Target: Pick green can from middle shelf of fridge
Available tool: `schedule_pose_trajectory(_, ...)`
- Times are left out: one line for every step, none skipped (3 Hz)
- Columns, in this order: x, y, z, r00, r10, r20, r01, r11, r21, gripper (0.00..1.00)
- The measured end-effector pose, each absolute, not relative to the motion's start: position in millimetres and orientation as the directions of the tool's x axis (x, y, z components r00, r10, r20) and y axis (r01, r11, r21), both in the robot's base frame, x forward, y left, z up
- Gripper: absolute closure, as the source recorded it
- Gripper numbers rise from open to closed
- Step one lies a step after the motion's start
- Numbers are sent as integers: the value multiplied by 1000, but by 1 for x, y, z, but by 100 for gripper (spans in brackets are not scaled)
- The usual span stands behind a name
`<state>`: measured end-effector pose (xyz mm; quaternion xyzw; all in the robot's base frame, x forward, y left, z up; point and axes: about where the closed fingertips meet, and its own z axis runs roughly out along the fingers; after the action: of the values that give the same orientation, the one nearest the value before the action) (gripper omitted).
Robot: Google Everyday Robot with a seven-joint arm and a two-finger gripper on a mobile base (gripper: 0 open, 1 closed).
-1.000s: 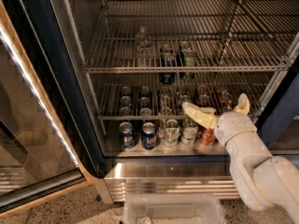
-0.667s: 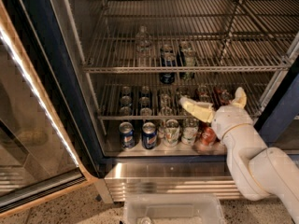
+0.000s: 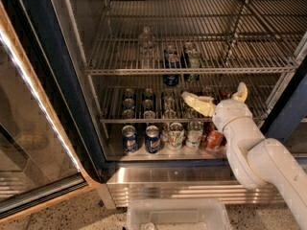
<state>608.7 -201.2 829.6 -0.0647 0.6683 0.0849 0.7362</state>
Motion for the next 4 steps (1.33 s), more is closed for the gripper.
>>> schedule_pose_trajectory(625,-203,824,83,29,-996,-199,980,12,0)
schedule_pose_trajectory(637,-206,820,78,22,-997,-185,983,7,0)
schedule_pose_trajectory(649,-206,818,75,10,-997,-177,984,-3,0)
schedule_pose_trajectory(662,-205,817,70,4,-998,-173,985,-8,5)
